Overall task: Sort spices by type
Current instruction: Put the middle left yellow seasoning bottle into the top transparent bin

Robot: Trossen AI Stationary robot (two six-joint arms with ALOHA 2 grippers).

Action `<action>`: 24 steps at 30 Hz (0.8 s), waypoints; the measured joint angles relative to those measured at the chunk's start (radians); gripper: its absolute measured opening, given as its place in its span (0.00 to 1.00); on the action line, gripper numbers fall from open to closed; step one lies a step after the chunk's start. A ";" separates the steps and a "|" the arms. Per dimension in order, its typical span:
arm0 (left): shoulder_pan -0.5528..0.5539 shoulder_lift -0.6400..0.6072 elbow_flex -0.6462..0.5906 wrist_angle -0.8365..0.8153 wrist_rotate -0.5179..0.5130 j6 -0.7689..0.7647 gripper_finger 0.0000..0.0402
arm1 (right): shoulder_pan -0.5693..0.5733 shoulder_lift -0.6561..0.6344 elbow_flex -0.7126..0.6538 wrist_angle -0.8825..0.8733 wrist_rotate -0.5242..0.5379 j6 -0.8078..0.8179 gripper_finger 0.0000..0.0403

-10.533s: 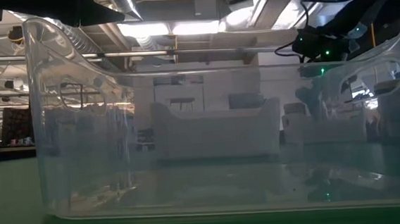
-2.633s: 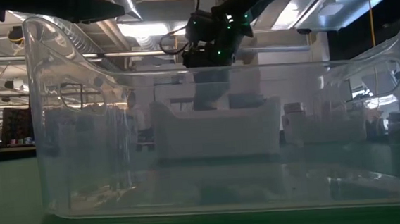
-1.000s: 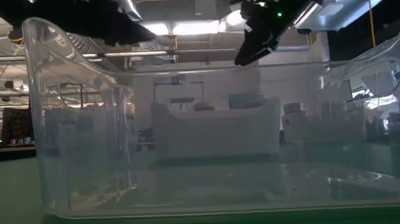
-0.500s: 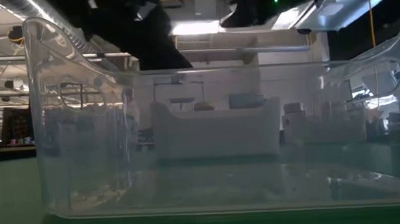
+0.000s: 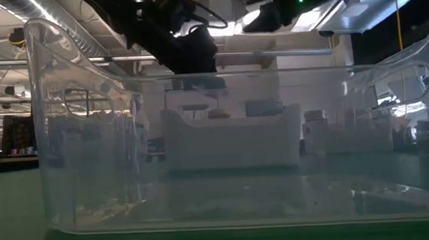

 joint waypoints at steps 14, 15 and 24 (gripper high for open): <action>0.027 0.091 0.000 0.026 0.042 -0.009 0.69 | 0.000 0.001 0.000 -0.086 -0.014 -0.001 0.76; 0.027 0.100 0.000 0.028 0.042 -0.009 0.69 | 0.000 0.001 0.000 -0.085 -0.014 -0.001 0.76; 0.027 0.147 0.000 0.070 0.042 0.016 0.67 | 0.000 0.001 0.000 -0.083 -0.016 -0.001 0.76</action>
